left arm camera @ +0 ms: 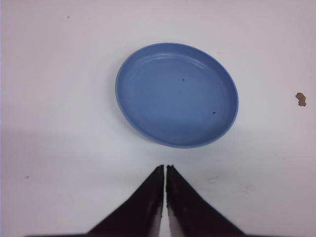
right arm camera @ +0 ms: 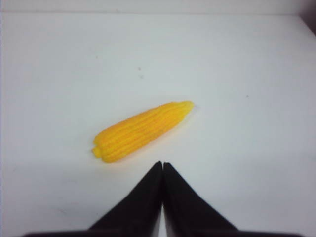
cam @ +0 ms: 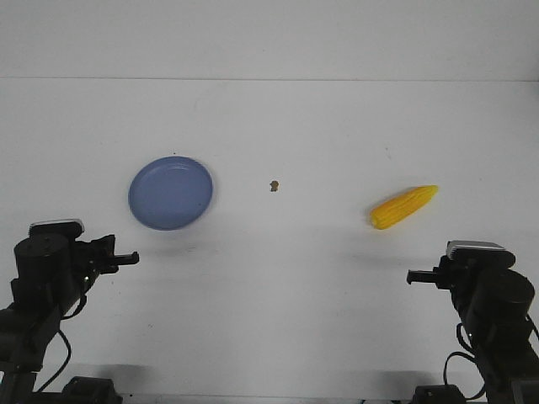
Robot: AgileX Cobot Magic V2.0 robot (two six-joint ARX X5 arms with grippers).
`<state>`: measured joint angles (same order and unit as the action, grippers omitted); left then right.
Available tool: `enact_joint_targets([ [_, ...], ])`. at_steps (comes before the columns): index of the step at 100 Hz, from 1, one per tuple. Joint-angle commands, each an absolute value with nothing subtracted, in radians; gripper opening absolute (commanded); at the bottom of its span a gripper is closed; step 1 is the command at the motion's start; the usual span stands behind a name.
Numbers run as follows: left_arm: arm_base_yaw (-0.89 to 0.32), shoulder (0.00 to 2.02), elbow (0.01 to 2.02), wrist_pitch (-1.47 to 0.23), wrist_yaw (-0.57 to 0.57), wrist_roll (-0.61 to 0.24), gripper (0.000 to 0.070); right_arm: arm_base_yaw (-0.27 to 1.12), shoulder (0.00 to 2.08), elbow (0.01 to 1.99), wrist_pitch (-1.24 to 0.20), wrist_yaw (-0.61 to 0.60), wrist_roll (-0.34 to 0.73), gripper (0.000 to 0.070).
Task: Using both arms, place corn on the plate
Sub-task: 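Raise both arms and reach the left gripper toward the blue plate rim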
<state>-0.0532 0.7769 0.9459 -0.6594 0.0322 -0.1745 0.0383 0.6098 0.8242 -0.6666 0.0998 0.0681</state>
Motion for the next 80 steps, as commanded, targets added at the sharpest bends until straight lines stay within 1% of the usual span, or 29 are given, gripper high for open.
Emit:
enact_joint_targets([
  [1,-0.053,0.779,0.961,-0.655,0.038,-0.165,0.0016,0.039,0.610,0.841,-0.658,0.098,0.079,0.0000],
  [11,-0.053,0.773,0.961,-0.651,0.038,-0.157,0.0019,0.039,0.609,0.841,-0.656,0.097,0.078,0.0004],
  [13,-0.052,0.772,0.961,-0.652,0.038,-0.157,0.0029,0.039,0.609,0.841,-0.657,0.095,0.078,0.0015],
  [15,-0.052,0.771,0.961,-0.652,0.038,-0.158,0.0054,0.039,0.609,0.841,-0.659,0.093,0.078,0.0032],
  [18,-0.053,0.771,0.961,-0.652,0.038,-0.159,0.0123,0.039,0.609,0.841,-0.661,0.089,0.078,0.0078],
  [21,-0.052,0.770,0.961,-0.653,0.038,-0.159,0.0218,0.039,0.609,0.841,-0.665,0.081,0.079,0.0140],
  [25,-0.052,0.770,0.961,-0.654,0.038,-0.161,0.0367,0.039,0.609,0.841,-0.667,0.076,0.080,0.0247],
  [26,-0.052,0.770,0.961,-0.654,0.038,-0.163,0.0406,0.039,0.609,0.841,-0.667,0.076,0.080,0.0292],
  [27,-0.052,0.770,0.961,-0.654,0.037,-0.164,0.0444,0.039,0.609,0.841,-0.667,0.076,0.080,0.0307],
  [29,-0.052,0.770,0.961,-0.654,0.037,-0.167,0.0511,0.039,0.609,0.841,-0.666,0.077,0.080,0.0366],
  [31,-0.052,0.770,0.961,-0.654,0.038,-0.168,0.0562,0.039,0.609,0.841,-0.666,0.077,0.080,0.0413],
  [34,-0.052,0.770,0.961,-0.654,0.038,-0.167,0.0606,0.039,0.609,0.841,-0.666,0.077,0.079,0.0461],
  [36,-0.052,0.770,0.961,-0.655,0.037,-0.167,0.0618,0.039,0.609,0.841,-0.666,0.077,0.079,0.0484],
  [40,-0.053,0.770,0.961,-0.656,0.037,-0.167,0.0622,0.039,0.609,0.841,-0.666,0.077,0.079,0.0498],
  [64,-0.052,0.789,0.961,-0.616,0.038,-0.167,0.0619,0.039,0.609,0.841,-0.662,0.079,0.079,0.0498],
  [80,-0.052,0.903,0.962,-0.523,0.038,-0.171,0.0620,0.039,0.610,0.841,-0.646,0.079,0.080,0.0498],
])
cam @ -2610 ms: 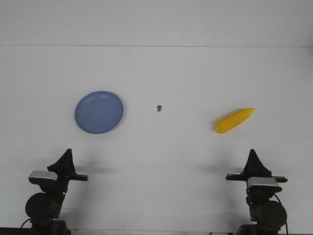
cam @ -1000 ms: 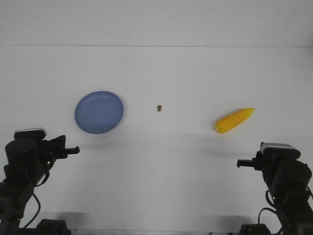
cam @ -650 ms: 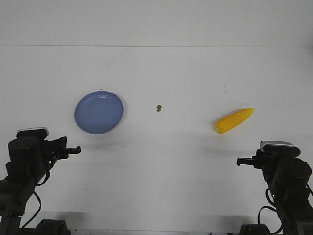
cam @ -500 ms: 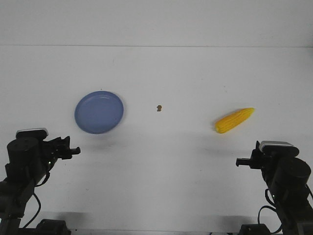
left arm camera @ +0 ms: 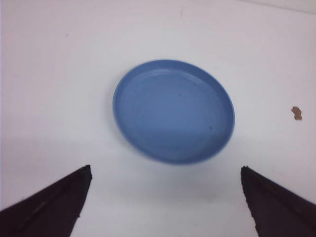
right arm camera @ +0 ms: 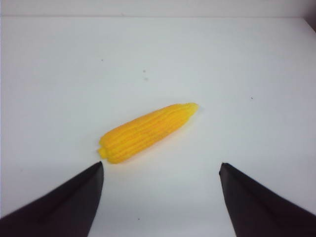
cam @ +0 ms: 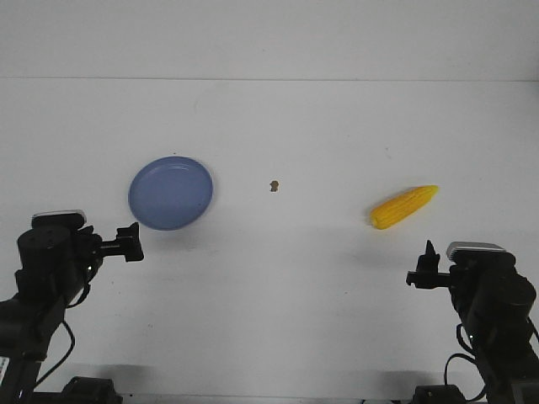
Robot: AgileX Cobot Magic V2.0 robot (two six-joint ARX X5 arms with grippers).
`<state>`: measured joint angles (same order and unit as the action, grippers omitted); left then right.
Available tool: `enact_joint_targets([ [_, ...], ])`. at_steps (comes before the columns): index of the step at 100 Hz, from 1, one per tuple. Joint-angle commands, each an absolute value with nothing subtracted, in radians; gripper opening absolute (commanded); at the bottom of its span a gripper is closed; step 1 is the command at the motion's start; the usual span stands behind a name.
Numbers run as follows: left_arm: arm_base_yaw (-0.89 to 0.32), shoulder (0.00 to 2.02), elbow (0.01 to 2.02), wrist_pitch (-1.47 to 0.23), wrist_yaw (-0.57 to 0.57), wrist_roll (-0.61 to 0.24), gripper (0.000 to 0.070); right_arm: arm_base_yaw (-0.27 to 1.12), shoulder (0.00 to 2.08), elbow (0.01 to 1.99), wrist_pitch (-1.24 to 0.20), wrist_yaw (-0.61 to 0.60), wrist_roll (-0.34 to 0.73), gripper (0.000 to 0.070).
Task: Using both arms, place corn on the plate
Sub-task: 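Raise both arms and reach the left gripper toward the blue plate rim, then grip the blue plate rim with the left gripper and drag it toward the robot's center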
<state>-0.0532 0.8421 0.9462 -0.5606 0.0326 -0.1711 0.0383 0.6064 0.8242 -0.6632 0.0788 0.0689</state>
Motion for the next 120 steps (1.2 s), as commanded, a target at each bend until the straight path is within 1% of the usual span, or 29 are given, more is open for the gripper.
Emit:
enact_joint_targets([
  [1,-0.052,0.913,0.962,-0.517,0.038,-0.171,0.0620,0.039,0.610,0.841,-0.646,0.079,0.080,0.0498],
  [15,-0.046,1.082,0.985,-0.420,0.037,-0.171,0.0620,0.039,0.610,0.841,-0.632,0.079,0.080,0.0498],
  [23,-0.023,1.195,1.021,-0.395,0.037,-0.171,0.0622,0.039,0.610,0.841,-0.630,0.079,0.080,0.0498],
  [38,0.018,1.394,1.124,-0.396,0.037,-0.171,0.0621,0.039,0.610,0.841,-0.630,0.079,0.079,0.0498],
  [58,0.052,1.574,1.246,-0.415,0.037,-0.171,0.0622,0.039,0.610,0.841,-0.631,0.079,0.080,0.0498],
  [91,0.068,1.733,1.278,-0.434,0.037,-0.170,0.0626,0.039,0.610,0.841,-0.632,0.079,0.080,0.0498],
  [120,0.068,1.784,1.278,-0.416,0.037,-0.171,0.0625,0.039,0.610,0.841,-0.632,0.079,0.079,0.0498],
])
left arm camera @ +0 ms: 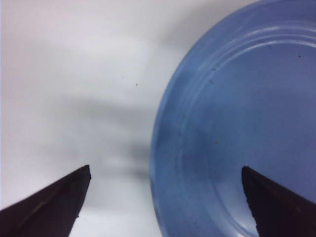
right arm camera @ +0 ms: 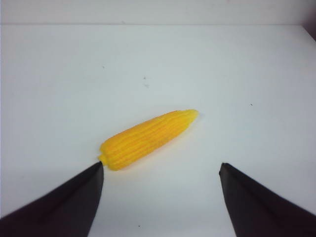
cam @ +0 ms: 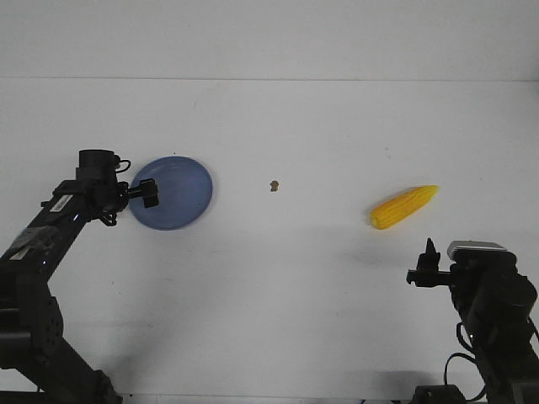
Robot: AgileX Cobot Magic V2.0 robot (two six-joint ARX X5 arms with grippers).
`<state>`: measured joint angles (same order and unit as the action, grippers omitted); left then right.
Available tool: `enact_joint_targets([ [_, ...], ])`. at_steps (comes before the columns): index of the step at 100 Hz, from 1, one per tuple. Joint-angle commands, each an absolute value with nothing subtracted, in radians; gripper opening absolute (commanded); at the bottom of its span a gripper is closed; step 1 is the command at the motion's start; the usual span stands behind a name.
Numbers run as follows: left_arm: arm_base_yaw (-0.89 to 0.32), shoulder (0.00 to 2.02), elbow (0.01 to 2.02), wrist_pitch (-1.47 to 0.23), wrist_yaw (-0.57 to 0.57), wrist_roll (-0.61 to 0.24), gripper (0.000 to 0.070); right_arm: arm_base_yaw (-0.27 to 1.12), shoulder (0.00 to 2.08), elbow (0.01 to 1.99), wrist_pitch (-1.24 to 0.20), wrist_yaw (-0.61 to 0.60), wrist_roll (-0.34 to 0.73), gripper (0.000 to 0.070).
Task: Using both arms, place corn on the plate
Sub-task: 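Grip the blue plate rim with the left gripper and drag it toward the robot's center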
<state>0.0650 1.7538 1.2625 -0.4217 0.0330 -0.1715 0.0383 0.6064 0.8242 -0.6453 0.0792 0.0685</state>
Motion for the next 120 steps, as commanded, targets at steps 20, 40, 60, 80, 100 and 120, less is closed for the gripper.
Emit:
enact_joint_targets([
  [20,0.065,1.810,1.278,-0.418,0.039,-0.171,0.0606,0.039,0.610,0.841,-0.631,0.079,0.079,0.0498],
  [40,0.065,1.813,1.278,-0.419,0.054,-0.163,0.0153,0.039,0.610,0.841,-0.630,0.079,0.079,0.0498],
  [60,0.072,1.810,1.278,-0.420,0.138,-0.159,0.0006,0.039,0.610,0.841,-0.630,0.079,0.079,0.0498],
  [80,0.079,1.742,1.278,-0.417,0.320,-0.163,0.0006,0.039,0.610,0.841,-0.630,0.079,0.079,0.0498],
  [100,0.062,1.605,1.278,-0.423,0.493,-0.198,0.0006,0.039,0.610,0.841,-0.630,0.079,0.079,0.0498],
  [120,-0.038,1.538,1.266,-0.481,0.551,-0.204,0.0005,0.039,0.610,0.841,-0.628,0.079,0.079,0.0498],
])
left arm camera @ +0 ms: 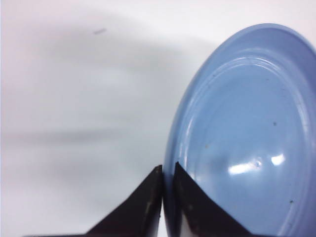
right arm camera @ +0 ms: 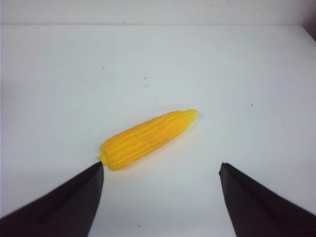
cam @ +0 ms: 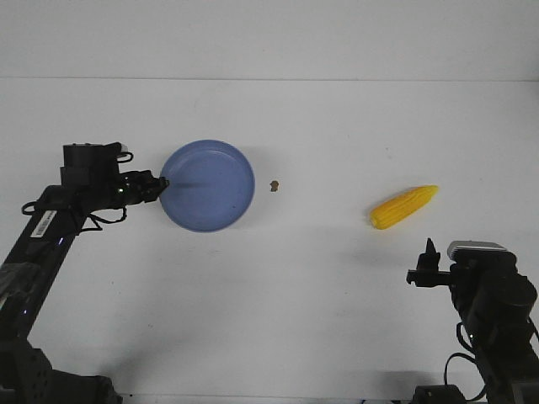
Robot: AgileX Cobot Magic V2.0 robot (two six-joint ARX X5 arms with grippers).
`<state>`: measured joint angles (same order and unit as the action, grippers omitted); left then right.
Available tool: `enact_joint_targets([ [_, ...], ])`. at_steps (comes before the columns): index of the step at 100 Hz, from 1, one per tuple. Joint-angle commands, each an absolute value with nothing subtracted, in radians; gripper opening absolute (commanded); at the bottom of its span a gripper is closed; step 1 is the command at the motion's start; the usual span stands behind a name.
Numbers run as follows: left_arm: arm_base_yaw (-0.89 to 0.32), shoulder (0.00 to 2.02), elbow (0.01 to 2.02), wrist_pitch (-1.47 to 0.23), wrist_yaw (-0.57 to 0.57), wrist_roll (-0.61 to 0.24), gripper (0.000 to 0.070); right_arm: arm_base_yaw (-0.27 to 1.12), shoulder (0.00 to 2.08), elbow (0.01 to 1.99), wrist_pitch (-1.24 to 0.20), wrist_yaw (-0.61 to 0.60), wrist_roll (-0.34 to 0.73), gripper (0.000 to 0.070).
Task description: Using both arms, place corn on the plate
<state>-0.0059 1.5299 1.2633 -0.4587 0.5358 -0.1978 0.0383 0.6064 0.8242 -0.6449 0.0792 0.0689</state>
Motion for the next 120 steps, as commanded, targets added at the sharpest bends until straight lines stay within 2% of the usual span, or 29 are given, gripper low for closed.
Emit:
enact_joint_targets([
  [1,-0.046,1.537,1.264,-0.483,0.551,-0.203,0.0005,0.039,0.610,0.841,-0.628,0.079,0.079,0.0498],
  [28,-0.265,1.537,1.133,-0.410,0.550,-0.223,0.0005,0.039,0.610,0.841,-0.629,0.079,0.080,0.0498],
  [41,-0.335,1.542,1.055,-0.390,0.550,-0.231,0.0005,0.039,0.609,0.841,-0.629,0.078,0.083,0.0498],
  [62,-0.395,1.544,0.936,-0.303,0.535,-0.257,0.0005,0.039,0.609,0.841,-0.629,0.078,0.083,0.0498],
  [74,-0.414,1.544,0.910,-0.287,0.461,-0.259,0.0006,0.039,0.609,0.841,-0.628,0.078,0.083,0.0498],
  [89,-0.418,1.544,0.908,-0.286,0.459,-0.260,0.0024,0.039,0.609,0.841,-0.628,0.078,0.083,0.0498],
  [92,-0.419,1.544,0.908,-0.287,0.459,-0.260,0.0049,0.039,0.609,0.841,-0.628,0.078,0.083,0.0498],
  [95,-0.419,1.544,0.908,-0.286,0.459,-0.263,0.0103,0.039,0.609,0.841,-0.628,0.078,0.083,0.0498],
  [105,-0.418,1.544,0.908,-0.286,0.459,-0.274,0.0370,0.039,0.609,0.841,-0.628,0.078,0.083,0.0498],
  [110,-0.418,1.543,0.908,-0.284,0.459,-0.274,0.0479,0.039,0.609,0.841,-0.627,0.078,0.083,0.0498],
  [115,-0.418,1.541,0.908,-0.279,0.459,-0.274,0.0554,0.039,0.609,0.841,-0.623,0.078,0.083,0.0498],
  [120,-0.415,1.534,0.908,-0.263,0.459,-0.273,0.0593,0.039,0.609,0.841,-0.616,0.079,0.083,0.0498],
])
